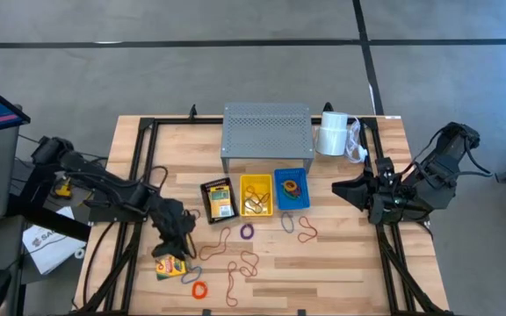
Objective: Pick & Place Office Desk Supplies
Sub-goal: Put the yellow spring keychain into the blue basket
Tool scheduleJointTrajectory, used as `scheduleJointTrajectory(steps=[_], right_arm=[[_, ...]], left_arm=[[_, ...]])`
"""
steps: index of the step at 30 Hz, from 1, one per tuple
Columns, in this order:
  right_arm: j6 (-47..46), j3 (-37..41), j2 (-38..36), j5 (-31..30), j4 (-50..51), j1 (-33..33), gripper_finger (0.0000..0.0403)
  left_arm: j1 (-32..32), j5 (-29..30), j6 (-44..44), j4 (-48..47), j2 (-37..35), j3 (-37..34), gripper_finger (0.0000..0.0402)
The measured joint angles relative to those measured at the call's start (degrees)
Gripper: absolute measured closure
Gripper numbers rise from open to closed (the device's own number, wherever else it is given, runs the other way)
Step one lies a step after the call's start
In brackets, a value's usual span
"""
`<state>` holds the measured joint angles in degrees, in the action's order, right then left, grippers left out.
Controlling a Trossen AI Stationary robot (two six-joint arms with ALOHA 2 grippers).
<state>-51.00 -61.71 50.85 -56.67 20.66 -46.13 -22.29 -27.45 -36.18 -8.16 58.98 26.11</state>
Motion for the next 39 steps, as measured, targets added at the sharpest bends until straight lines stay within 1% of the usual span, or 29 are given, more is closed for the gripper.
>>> scheduleJointTrajectory(steps=[3,9,14,17,20,23,27,31,34,39], right_arm=[[0.0,0.0,0.0,-0.04,0.01,0.31,0.0291],[-0.01,0.0,0.0,-0.17,-0.11,0.98,0.0291],[-0.05,0.0,0.0,-0.17,-0.12,0.96,0.0291],[-0.8,0.0,0.0,-0.17,-0.1,0.96,0.0291],[-1.53,0.0,0.0,-0.17,-0.1,0.73,0.0291],[-1.53,0.0,0.0,-0.17,-0.08,0.3,0.0291],[-2.3,0.0,0.0,-0.19,-0.08,0.0,0.0291],[-2.58,0.0,0.0,-0.19,0.04,0.0,0.0291],[-2.58,0.0,0.0,-0.19,0.08,0.0,0.0291],[-2.58,0.0,0.01,-0.19,0.08,0.0,0.0291]], left_arm=[[0.2,2.26,0.15,-2.04,1.83,0.72,0.0267],[0.57,11.04,5.53,-13.28,2.96,1.59,0.0283],[1.39,16.34,7.5,-19.77,2.95,3.33,0.0282],[1.62,19.69,7.72,-21.67,2.95,4.02,0.0281],[1.54,21.1,7.15,-22.04,3.06,4.07,0.0281],[1.11,21.23,5.23,-23.26,4.41,4.07,0.0283],[-0.44,21.54,3.1,-26.88,7.99,6.59,0.0284],[-2.62,24.37,7.32,-28.17,12.13,10.79,0.0285],[-3.49,27.34,9.01,-29.15,14.79,12.49,0.0285],[-3.69,27.66,8.75,-31.18,17.88,12.59,0.0285]])
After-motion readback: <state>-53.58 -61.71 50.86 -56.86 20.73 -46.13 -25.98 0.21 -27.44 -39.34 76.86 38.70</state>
